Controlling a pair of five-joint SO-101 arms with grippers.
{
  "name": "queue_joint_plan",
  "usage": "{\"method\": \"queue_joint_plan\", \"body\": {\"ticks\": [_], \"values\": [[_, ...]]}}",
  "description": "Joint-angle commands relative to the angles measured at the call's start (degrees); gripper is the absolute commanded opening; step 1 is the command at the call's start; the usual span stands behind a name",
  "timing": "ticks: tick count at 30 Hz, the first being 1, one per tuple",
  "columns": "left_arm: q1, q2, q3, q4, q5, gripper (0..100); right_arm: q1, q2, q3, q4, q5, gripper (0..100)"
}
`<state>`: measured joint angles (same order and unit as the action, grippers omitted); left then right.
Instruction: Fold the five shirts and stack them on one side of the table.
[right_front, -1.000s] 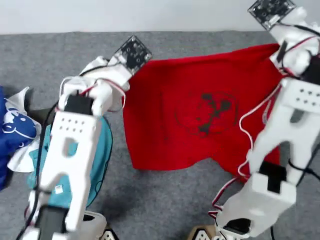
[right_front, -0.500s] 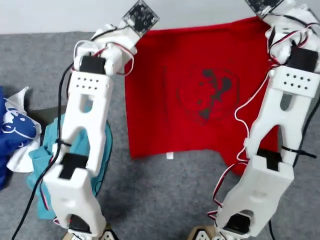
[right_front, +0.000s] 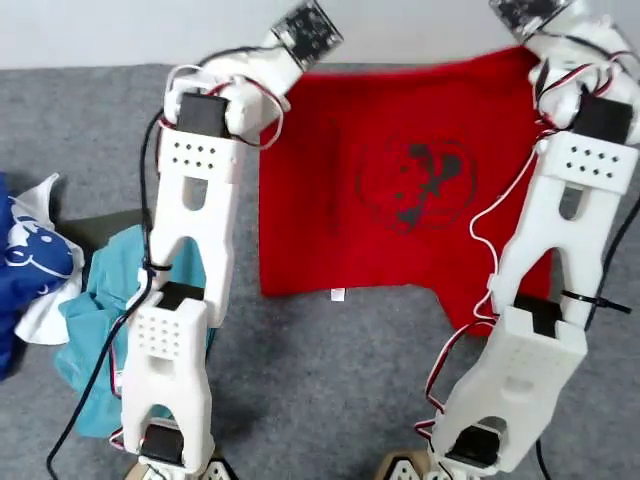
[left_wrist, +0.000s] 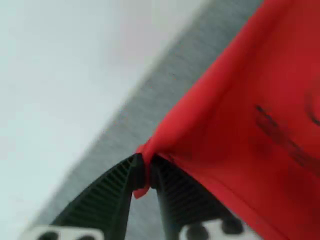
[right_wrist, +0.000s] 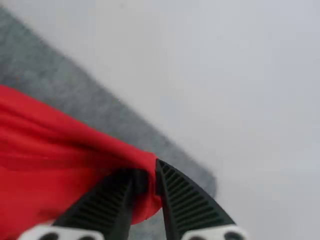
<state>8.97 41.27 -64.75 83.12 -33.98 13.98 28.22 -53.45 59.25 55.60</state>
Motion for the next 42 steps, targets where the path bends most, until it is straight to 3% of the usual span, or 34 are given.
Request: {"method": "queue_joint_plan", "body": {"ticks": [1,4,13,19,26,37,42], "values": [[2.0,0.2,-4.1,10.0,-0.5,0,1.6,-1.3,-0.4,9.6,-0.4,1.0],[3.2,0.8,-5.0,17.0,-0.5,0,2.4,-1.4,-0.6,19.5,-0.4,1.0],[4.4,-4.1,8.8,17.5,-0.2,0,6.3,-1.3,-0.4,43.7,-0.3,1.0],[5.3,-10.5,27.4,17.5,-0.5,0,9.6,-2.9,8.0,43.7,-0.4,1.0],[5.5,-12.5,38.7,17.4,-0.3,0,11.5,-10.1,25.1,43.6,-0.4,1.0],[5.1,-12.5,41.1,17.4,-0.2,1,11.5,-14.8,39.9,42.4,-0.3,1.3],[5.0,-14.2,41.1,17.5,3.0,8,11.6,-15.3,39.7,43.1,0.2,7.0]]}}
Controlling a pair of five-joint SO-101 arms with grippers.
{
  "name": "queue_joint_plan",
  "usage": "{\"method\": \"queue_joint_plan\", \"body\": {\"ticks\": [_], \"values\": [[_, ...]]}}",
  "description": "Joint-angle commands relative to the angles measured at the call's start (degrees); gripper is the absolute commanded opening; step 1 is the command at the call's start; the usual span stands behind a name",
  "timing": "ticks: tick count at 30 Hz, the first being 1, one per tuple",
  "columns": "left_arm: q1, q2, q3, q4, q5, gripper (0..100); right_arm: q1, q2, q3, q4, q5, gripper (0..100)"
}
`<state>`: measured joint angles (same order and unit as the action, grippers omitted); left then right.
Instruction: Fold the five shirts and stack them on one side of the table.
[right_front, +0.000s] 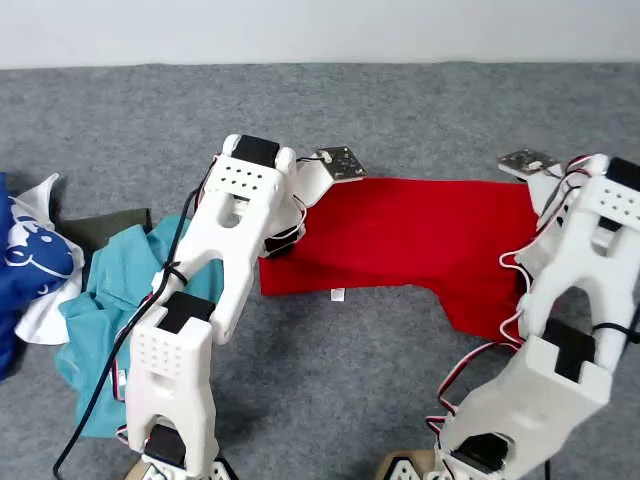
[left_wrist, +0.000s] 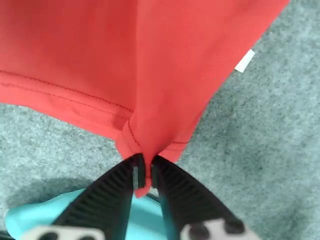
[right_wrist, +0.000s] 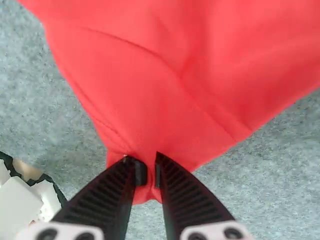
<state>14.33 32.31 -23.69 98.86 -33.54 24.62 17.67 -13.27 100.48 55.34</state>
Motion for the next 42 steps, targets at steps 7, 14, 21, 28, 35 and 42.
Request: {"method": "queue_joint_plan", "body": {"ticks": [7,14,21,28,35,42], "values": [[0.1,-16.6,2.6,1.8,5.5,16,3.6,-7.9,-0.6,2.0,2.4,24.1],[-1.8,-17.6,4.4,-4.2,7.8,11,2.2,-7.7,-1.0,-2.2,3.6,22.5],[-2.8,-6.9,4.4,-19.2,10.9,1,-4.4,-1.8,-1.0,-15.2,-5.5,3.4],[-2.9,0.5,4.3,-26.7,14.0,1,-7.3,6.7,-1.0,-21.1,-8.3,1.0],[-6.0,10.5,-3.3,-28.6,12.9,1,-7.2,11.5,-1.0,-21.4,-9.0,0.9],[-8.6,20.5,-25.5,-20.2,12.9,1,-7.2,11.7,-1.0,-21.4,-9.0,0.9]]}}
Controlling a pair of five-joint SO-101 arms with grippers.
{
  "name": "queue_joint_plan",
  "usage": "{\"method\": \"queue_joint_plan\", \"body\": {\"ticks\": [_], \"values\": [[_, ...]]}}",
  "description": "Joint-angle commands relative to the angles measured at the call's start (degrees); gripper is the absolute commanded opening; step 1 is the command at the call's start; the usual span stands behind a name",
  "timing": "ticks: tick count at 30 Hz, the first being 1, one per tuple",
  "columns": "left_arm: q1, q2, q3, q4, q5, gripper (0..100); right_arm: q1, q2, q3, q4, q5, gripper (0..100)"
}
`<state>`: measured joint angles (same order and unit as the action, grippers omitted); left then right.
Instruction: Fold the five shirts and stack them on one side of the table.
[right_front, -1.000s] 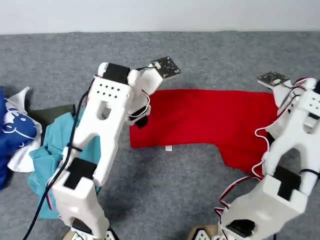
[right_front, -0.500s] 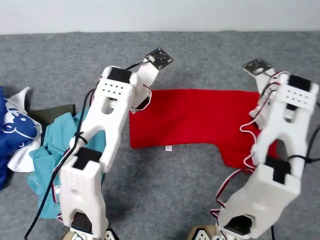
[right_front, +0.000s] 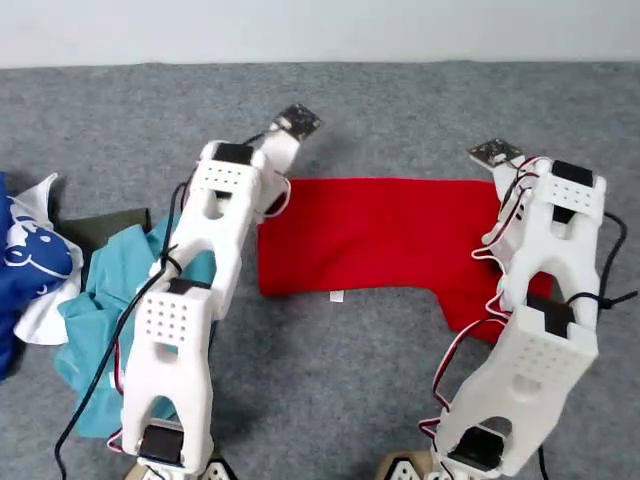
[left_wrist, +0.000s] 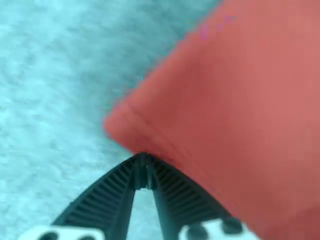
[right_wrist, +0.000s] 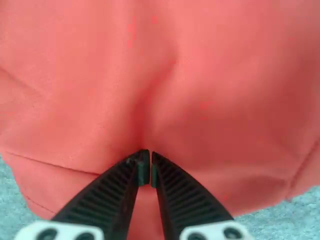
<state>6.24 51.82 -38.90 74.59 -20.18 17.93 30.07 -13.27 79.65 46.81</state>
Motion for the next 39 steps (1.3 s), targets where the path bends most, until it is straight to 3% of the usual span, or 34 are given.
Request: {"method": "queue_joint_plan", "body": {"ticks": [1,8,10,16,20,25,39], "values": [[-0.4,2.0,-13.7,6.2,-0.4,1,-0.5,-0.7,-1.0,-0.6,-0.4,0.9],[4.2,4.7,-37.7,24.4,-0.3,1,-0.5,-4.2,-1.0,3.5,-0.4,0.9],[6.4,4.6,-41.7,26.2,0.1,1,-0.6,-7.2,-1.0,6.5,-0.5,1.1],[11.0,-0.3,-38.9,26.1,1.1,1,0.2,-13.7,-0.9,16.9,-0.5,1.1],[11.8,-4.0,-32.6,26.0,1.1,1,3.0,-15.0,-0.9,17.6,-0.5,1.2],[11.2,-7.0,-26.7,26.0,1.1,1,6.7,-12.2,-0.9,4.4,-0.5,1.2],[10.5,-7.6,-25.1,25.9,1.1,1,5.1,5.3,-1.0,-34.3,-0.3,1.0]]}}
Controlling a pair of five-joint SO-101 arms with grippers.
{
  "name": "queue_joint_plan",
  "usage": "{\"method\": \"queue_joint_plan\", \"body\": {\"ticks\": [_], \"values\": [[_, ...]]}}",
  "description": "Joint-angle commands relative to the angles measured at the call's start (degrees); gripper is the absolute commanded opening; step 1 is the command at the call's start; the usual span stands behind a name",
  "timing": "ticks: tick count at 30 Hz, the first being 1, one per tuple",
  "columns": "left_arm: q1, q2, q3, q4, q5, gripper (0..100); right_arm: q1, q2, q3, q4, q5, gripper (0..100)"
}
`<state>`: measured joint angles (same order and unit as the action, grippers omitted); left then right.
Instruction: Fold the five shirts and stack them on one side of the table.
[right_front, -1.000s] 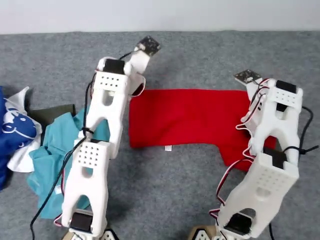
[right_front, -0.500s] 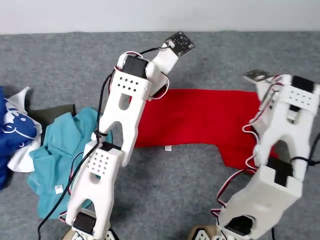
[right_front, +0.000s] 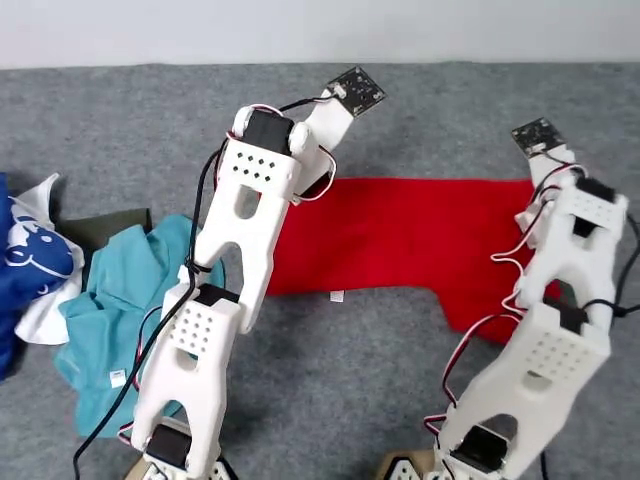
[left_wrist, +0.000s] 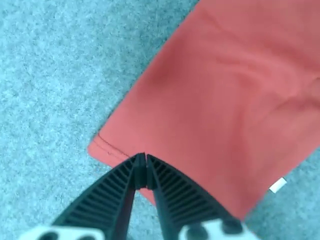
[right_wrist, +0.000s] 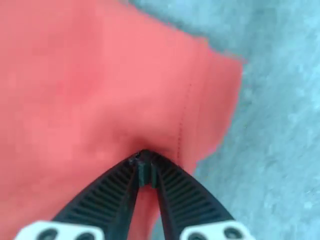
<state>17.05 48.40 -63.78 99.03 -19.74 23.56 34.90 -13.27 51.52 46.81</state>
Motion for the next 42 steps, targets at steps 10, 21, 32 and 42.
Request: {"method": "queue_joint_plan", "body": {"ticks": [10,21,32,42], "values": [[0.1,-4.1,-0.2,1.5,0.6,1,-0.7,-6.3,-1.0,3.8,-1.2,1.1],[0.3,-4.3,-0.2,1.5,0.6,1,-2.5,-17.7,-0.8,33.6,-7.0,1.2],[0.3,-4.6,-0.1,1.6,0.6,1,-2.8,-13.6,12.1,32.1,-7.0,1.2],[0.4,-4.7,2.9,1.6,0.6,1,-2.4,-18.7,6.5,37.5,-7.1,1.1]]}}
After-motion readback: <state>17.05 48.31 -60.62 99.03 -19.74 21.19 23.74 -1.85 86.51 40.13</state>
